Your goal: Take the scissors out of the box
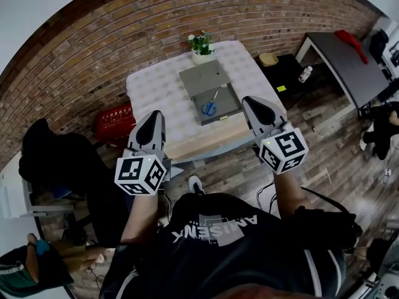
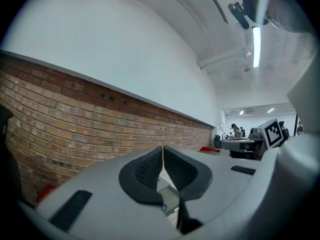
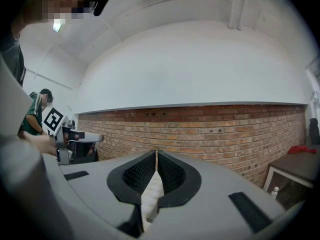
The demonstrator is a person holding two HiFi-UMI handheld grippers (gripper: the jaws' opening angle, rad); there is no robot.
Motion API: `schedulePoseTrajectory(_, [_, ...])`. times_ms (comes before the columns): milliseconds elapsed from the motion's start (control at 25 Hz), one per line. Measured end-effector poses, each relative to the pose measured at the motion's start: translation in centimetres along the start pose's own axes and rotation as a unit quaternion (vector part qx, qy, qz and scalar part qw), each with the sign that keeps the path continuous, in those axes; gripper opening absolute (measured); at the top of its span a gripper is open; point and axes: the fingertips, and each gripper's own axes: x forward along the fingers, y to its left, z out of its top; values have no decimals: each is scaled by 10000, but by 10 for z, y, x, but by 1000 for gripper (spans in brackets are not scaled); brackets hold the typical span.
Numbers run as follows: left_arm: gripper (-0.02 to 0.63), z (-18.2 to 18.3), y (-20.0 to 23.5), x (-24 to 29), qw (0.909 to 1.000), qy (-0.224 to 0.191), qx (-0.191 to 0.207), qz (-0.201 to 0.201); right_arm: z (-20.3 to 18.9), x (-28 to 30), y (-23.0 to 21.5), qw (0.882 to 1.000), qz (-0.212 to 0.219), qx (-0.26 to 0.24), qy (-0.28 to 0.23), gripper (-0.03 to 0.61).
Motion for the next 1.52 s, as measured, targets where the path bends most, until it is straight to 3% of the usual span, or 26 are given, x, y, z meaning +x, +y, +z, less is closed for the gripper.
schedulePoseTrajectory(560, [14, -3, 91, 63, 9996, 9, -180, -195, 9, 95, -2, 9991, -185, -265, 291, 44])
schedulePoseTrajectory(720, [14, -3, 106, 75, 9988, -21, 32, -494, 5, 121, 2, 9986, -176, -286, 402, 44])
schedulePoseTrajectory(840, [14, -4, 122, 81, 9989, -13, 101, -456, -2, 134, 3, 9982, -175, -340, 457, 44])
schedulePoseTrajectory(1280, [12, -16, 150, 97, 9997, 204, 99, -134, -17, 175, -21, 9946, 261, -642, 769, 44])
schedulePoseTrajectory(1520, [13, -37, 144, 112, 9988, 460, 75, 135, -38, 195, -33, 9872, 899, -812, 1033, 44])
